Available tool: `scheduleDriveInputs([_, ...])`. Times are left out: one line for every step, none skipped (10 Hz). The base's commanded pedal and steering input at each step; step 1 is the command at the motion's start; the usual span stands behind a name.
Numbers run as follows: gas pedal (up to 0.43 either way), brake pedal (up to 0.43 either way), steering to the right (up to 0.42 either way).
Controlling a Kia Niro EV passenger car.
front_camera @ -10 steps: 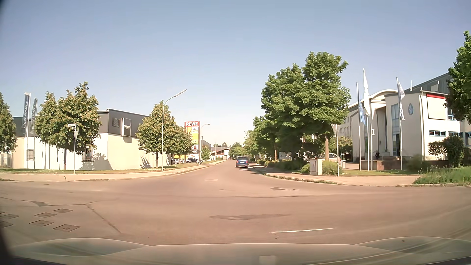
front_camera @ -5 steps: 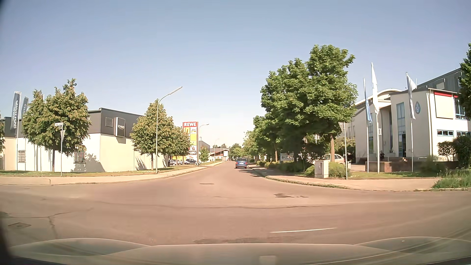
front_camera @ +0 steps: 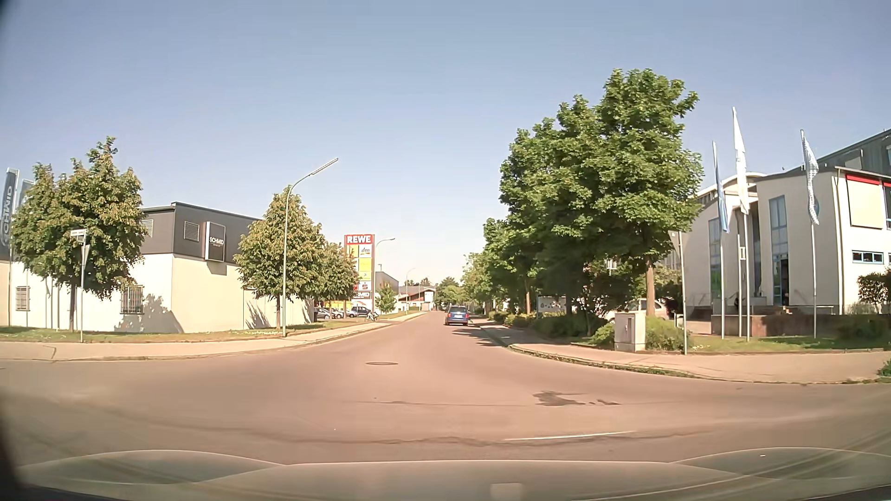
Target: Follow the waypoints while adhering to traffic rules and regulations
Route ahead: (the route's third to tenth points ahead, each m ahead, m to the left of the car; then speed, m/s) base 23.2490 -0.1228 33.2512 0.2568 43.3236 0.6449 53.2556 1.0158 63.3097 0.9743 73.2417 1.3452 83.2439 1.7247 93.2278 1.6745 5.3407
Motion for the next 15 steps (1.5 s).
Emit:
scheduleDriveInputs([0.209,0.0,-0.003])
scheduleDriveInputs([0.138,0.0,-0.005])
scheduleDriveInputs([0.138,0.0,-0.005])
scheduleDriveInputs([0.15,0.0,-0.005])
scheduleDriveInputs([0.15,0.0,-0.005])
scheduleDriveInputs([0.157,0.0,-0.004])
scheduleDriveInputs([0.157,0.0,-0.004])
scheduleDriveInputs([0.157,0.0,-0.005])
scheduleDriveInputs([0.157,0.0,-0.005])
scheduleDriveInputs([0.157,0.0,-0.005])
scheduleDriveInputs([0.157,0.0,-0.008])
scheduleDriveInputs([0.157,0.0,-0.009])
scheduleDriveInputs([0.157,0.0,-0.011])
scheduleDriveInputs([0.157,0.0,-0.012])
scheduleDriveInputs([0.157,0.0,-0.012])
